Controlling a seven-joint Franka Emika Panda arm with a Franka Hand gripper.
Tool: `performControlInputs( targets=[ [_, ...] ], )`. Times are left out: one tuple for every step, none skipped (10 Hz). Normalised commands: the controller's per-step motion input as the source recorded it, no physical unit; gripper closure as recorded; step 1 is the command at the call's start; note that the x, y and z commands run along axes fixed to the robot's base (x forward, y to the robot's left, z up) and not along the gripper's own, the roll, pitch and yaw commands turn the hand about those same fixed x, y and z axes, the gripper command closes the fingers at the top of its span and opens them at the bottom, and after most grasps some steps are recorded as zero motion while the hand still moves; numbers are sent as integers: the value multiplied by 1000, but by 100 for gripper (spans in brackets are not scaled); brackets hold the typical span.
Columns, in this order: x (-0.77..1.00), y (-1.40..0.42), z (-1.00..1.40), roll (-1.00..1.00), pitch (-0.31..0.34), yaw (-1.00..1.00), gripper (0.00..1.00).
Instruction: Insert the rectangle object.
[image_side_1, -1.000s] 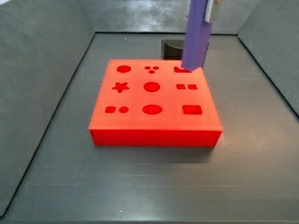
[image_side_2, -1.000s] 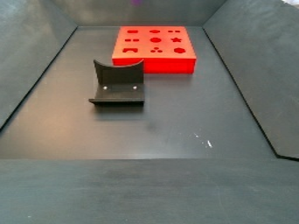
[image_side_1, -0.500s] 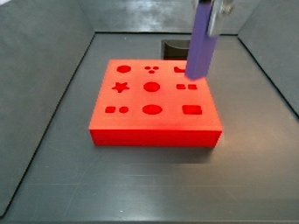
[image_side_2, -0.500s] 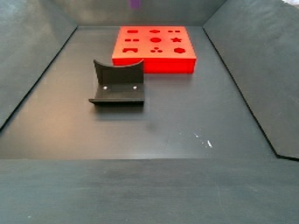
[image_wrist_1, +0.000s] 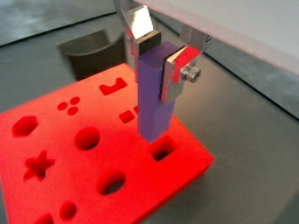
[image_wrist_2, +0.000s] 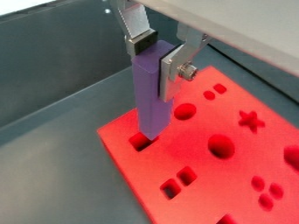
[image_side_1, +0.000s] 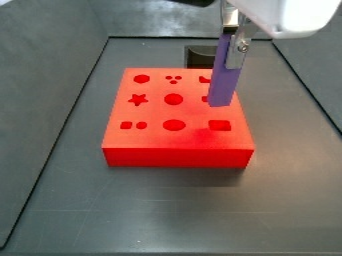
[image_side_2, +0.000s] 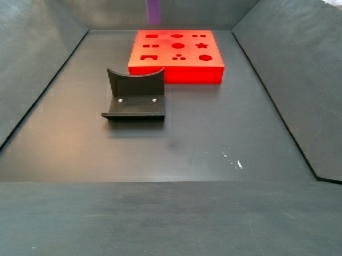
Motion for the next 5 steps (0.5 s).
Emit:
performControlInputs(
  targets=[
    [317, 0, -151, -117, -364, -529, 100],
    [669, 0, -197, -64, -200, -383, 100],
    [657, -83, -386, 0, -149, -431, 100],
    [269, -291, -149, 233, 26, -223, 100],
    [29, -360, -97, 266, 51, -234, 100]
  ],
)
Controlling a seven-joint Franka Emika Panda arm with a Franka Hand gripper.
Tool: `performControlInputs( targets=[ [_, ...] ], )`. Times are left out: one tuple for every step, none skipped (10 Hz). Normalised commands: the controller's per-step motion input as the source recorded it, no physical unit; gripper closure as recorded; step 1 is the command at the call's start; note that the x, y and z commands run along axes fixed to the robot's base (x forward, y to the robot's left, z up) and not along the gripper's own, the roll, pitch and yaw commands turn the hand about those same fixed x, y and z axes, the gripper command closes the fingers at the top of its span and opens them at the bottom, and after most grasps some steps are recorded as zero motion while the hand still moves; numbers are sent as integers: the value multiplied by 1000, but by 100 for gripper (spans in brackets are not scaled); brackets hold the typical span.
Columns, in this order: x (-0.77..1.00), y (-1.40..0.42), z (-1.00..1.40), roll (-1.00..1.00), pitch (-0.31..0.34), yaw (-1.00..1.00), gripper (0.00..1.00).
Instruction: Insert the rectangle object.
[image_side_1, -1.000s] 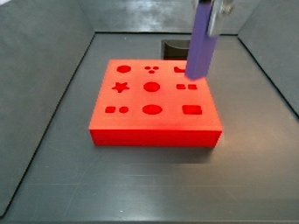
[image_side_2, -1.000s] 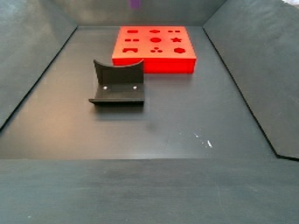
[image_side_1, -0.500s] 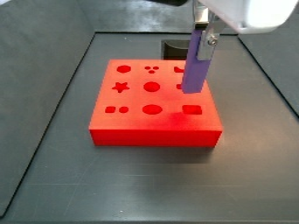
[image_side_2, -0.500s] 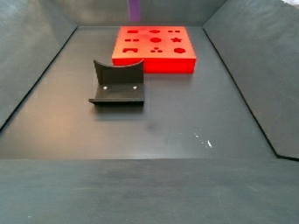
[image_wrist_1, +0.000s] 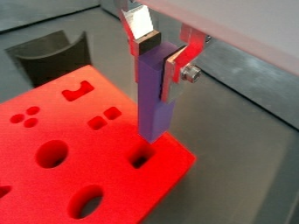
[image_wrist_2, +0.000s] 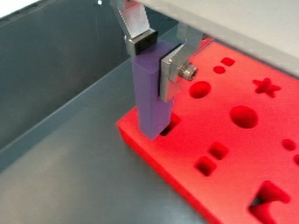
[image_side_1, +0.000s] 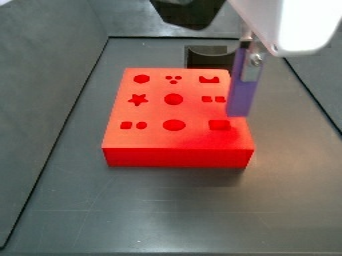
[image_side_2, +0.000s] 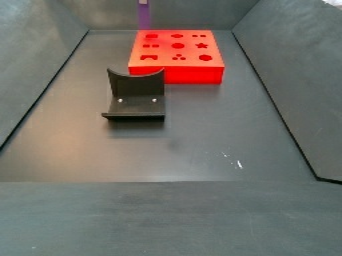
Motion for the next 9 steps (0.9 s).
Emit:
performControlInputs(
  targets=[
    [0, -300, -80, 216, 39, -277, 100],
    [0, -229, -126, 206, 39, -257, 100],
    [-120, 0, -140, 193, 57, -297, 100],
    [-154, 14, -140, 156, 50, -314, 100],
    [-180, 194, -111, 129, 63, -271, 100],
    [-234, 157, -91, 63, 56, -260, 100],
    [-189, 66, -71, 0, 24, -203, 100],
    [0, 0, -54, 0, 1, -20, 100],
    [0, 0, -91, -31, 0, 0, 100]
  ],
)
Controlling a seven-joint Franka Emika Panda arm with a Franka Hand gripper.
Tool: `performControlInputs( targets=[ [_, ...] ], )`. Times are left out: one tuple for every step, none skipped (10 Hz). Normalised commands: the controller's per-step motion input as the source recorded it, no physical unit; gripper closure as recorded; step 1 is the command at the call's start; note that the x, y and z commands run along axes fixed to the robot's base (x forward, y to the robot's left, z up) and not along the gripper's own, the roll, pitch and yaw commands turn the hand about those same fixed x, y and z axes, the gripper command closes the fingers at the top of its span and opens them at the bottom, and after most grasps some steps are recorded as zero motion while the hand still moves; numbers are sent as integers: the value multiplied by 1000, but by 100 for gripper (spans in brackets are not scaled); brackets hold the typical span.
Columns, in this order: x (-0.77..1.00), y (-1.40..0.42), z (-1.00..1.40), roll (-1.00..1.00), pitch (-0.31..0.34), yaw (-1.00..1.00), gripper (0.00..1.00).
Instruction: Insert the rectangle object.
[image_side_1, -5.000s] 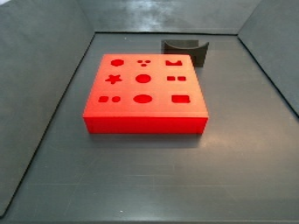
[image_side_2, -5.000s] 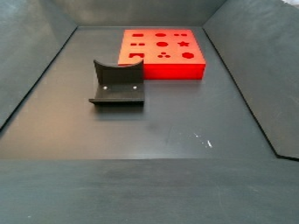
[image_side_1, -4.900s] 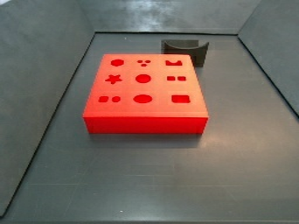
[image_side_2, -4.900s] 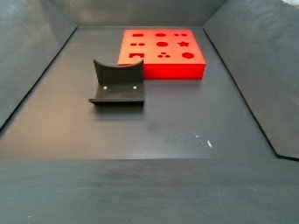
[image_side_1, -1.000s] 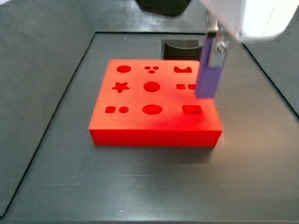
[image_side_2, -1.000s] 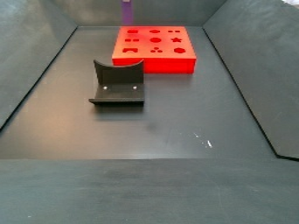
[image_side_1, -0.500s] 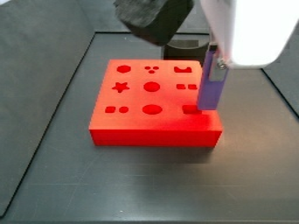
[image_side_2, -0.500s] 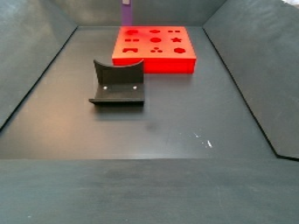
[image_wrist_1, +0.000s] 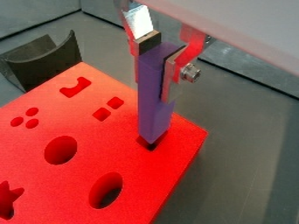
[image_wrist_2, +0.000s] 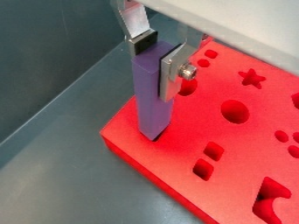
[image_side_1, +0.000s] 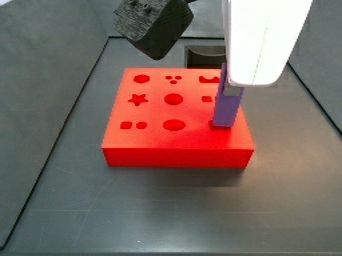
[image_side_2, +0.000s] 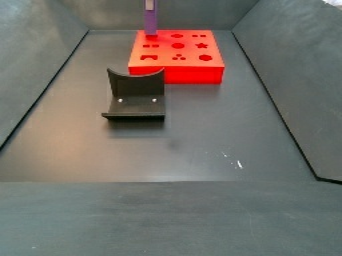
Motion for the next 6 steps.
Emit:
performControlInputs(
  targets=[
    [0, 0, -151, -49, 0, 0, 100],
    [23, 69, -206, -43, 0, 77, 100],
    [0, 60, -260, -9, 0, 174, 100],
    [-69, 94, -71, -97, -4, 263, 100],
    [-177, 0, 0, -150, -83, 311, 100],
    [-26, -46, 0, -133, -66, 326, 100]
  ],
)
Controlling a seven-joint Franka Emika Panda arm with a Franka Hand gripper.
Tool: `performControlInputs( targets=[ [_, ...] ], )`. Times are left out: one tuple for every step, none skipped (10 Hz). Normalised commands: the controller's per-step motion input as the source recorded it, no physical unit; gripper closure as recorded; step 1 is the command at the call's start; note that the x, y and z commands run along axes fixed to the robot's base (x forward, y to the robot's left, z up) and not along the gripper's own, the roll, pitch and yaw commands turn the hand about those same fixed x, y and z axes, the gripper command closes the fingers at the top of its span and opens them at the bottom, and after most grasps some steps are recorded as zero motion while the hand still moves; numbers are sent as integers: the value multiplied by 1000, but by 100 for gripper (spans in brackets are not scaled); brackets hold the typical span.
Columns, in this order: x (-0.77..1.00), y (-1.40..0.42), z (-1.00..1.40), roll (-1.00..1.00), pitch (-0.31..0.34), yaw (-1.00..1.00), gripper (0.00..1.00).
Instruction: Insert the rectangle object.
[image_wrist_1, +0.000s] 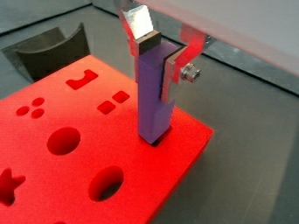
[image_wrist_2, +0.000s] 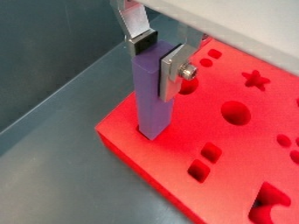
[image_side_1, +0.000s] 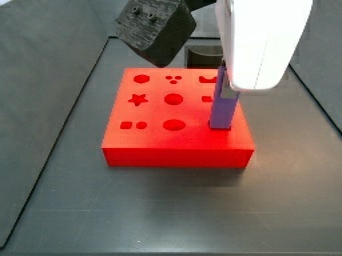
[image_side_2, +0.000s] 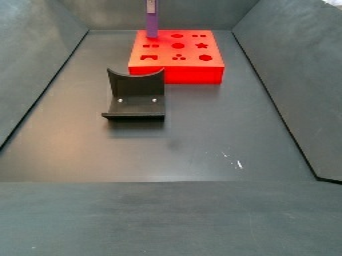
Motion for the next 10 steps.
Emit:
performControlInputs(
  targets=[
    [0, -100, 0, -111, -54, 334, 100],
    [0, -189, 0, -74, -53, 300, 100],
    [106, -14, -69, -49, -74, 149, 100],
    [37, 40, -186, -59, -93, 49, 100],
    [0, 200, -269, -120, -101, 0, 100],
    [29, 171, -337, -200, -56, 11, 100],
    [0, 114, -603, -281, 3, 0, 100],
    [0, 183, -503, -340, 23, -40, 100],
    [0, 126, -749, -216, 0, -43, 100],
    [0, 0, -806, 0, 11, -20, 100]
  ],
)
